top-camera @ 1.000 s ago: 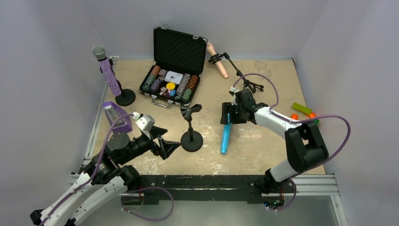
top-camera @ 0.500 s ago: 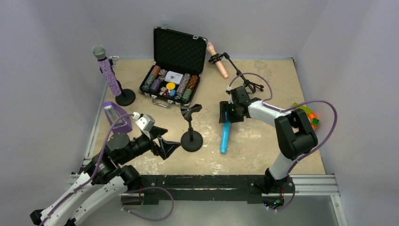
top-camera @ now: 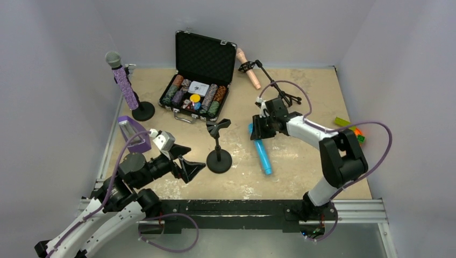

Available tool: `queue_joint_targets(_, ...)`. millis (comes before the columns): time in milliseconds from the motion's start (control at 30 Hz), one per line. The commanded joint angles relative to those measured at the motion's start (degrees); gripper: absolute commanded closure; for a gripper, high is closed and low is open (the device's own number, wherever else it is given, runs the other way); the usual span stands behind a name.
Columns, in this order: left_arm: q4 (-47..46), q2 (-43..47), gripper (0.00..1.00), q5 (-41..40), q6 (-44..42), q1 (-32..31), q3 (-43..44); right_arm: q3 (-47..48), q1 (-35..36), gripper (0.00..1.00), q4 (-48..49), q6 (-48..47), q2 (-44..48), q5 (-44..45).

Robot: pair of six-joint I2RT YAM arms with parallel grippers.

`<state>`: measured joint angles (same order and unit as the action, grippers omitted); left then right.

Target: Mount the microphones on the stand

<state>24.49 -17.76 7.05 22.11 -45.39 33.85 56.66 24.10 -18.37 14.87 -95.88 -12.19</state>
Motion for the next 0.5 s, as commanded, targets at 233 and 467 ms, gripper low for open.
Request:
queue_joint_targets(233, -2.03, 0.49, 0.01, 4.33, -1.68, 0.36, 2.1, 6.0, -4.05, 1.0, 4.5, -25.75, 23.49, -24.22)
queue_joint_targets(467, -2.21, 0.19, 0.01, 8.52, -7.89, 0.32, 4.94, 22.21, -7.41, 1.0, -3.31, -40.86, 24.66, -42.91)
